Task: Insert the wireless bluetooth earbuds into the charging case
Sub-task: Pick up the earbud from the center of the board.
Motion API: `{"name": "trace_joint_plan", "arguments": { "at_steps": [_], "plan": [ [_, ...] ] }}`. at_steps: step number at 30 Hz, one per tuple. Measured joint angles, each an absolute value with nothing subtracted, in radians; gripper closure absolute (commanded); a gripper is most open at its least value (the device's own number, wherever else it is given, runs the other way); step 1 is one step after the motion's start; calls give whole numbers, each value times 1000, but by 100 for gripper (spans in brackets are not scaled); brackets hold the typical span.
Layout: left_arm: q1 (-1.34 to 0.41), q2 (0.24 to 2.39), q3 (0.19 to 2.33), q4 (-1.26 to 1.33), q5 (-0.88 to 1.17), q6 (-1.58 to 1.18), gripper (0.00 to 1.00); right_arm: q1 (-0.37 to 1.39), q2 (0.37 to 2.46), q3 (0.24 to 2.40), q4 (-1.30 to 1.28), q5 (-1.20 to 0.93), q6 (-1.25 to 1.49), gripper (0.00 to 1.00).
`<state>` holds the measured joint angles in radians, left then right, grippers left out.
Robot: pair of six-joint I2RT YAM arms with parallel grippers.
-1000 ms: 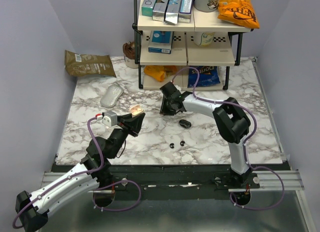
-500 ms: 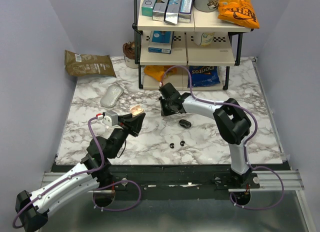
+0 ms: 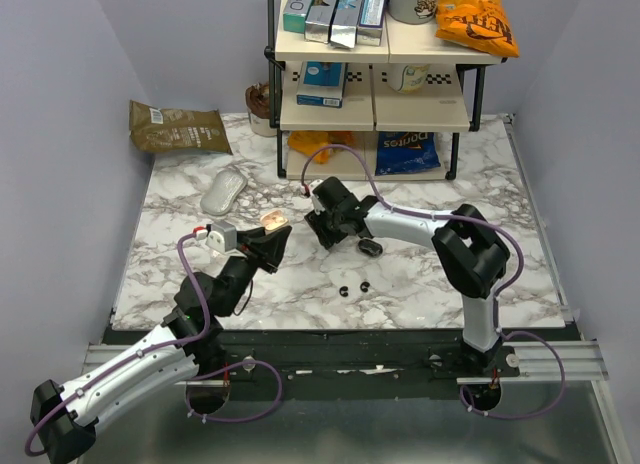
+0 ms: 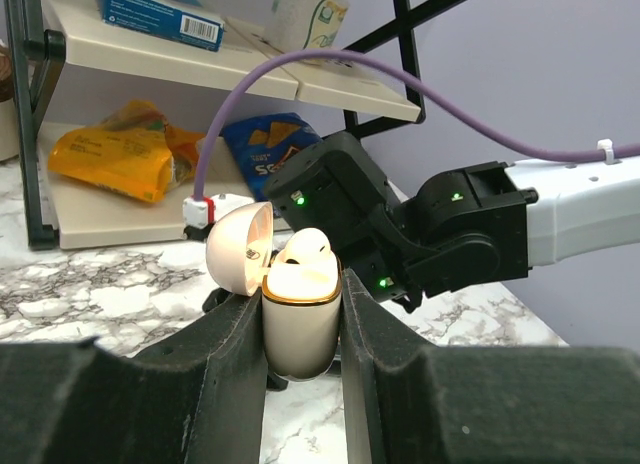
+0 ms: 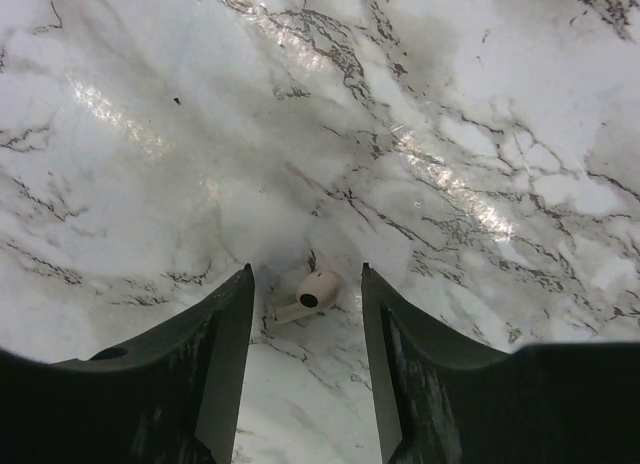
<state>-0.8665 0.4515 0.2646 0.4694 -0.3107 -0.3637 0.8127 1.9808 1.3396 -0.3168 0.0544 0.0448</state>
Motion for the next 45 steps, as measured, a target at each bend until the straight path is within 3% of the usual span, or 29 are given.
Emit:
{"name": "trace_joint_plan", "arguments": {
  "at_steps": [4,21,36,45],
  "plan": [
    [-867,445,265,469,-311,-364,100,812,1944,1340,-316,64,107,38],
    [-873,424,265,466,-315,-364,100,809,1917,1373,-459,141,741,46],
    [-873,412,265,456,-322,-368,100,775,1990,1372,-472,140,810,55],
    [-879,412,265,453,-324,-369,100,772,1992,1373,-473,140,794,66]
  ]
}}
